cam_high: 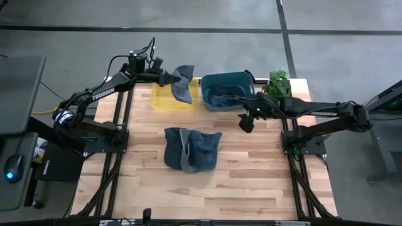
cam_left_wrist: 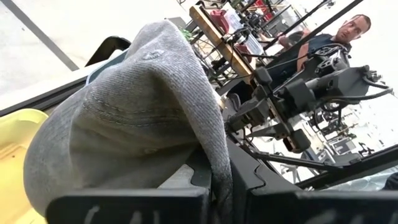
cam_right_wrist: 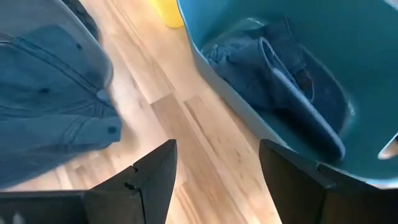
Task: Pick & Place hat
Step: Put the right gray cap into the yellow bin
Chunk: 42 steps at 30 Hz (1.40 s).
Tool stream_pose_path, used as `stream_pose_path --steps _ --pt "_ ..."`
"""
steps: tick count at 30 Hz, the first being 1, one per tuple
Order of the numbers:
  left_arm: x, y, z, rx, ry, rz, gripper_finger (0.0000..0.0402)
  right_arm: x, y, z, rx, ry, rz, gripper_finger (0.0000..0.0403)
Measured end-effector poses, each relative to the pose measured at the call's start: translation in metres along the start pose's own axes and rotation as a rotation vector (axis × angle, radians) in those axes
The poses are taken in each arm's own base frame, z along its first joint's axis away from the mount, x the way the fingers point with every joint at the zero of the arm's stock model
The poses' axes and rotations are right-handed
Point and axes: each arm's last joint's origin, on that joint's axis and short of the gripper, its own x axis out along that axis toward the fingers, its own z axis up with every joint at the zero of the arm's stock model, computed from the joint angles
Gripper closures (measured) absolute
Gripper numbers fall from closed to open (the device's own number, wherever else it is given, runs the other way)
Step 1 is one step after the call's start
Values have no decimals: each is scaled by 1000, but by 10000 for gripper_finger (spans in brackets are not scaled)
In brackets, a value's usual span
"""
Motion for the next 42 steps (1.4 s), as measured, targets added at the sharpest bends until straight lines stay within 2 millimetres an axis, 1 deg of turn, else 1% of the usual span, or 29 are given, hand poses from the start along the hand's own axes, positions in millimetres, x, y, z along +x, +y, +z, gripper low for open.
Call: stream_pose_path --steps 6,10,15,24,26,30,35,40,42 --pt "1 1 0 1 -1 0 392 -9 -5 -10 48 -77 43 181" --pt "2 8 -1 -19 7 18 392 -13 -7 -14 64 -135 72 181" --pt "-5 15 3 -22 -13 34 392 -16 -8 -16 74 -146 77 181" --pt "-4 14 2 0 8 4 392 -16 -8 -16 56 -152 54 181" --pt "-2 16 2 4 12 -1 392 -16 -8 -16 48 -153 52 181" --pt "5 29 -3 -43 48 18 392 -16 -9 -16 45 -154 48 181" --pt "10 36 -6 -33 65 19 392 -16 -9 -16 42 -154 48 181" --pt "16 46 -10 -63 89 26 392 -16 -9 -16 55 -154 49 181" --pt "17 46 -9 -65 86 25 392 -16 -9 -16 59 -154 49 181"
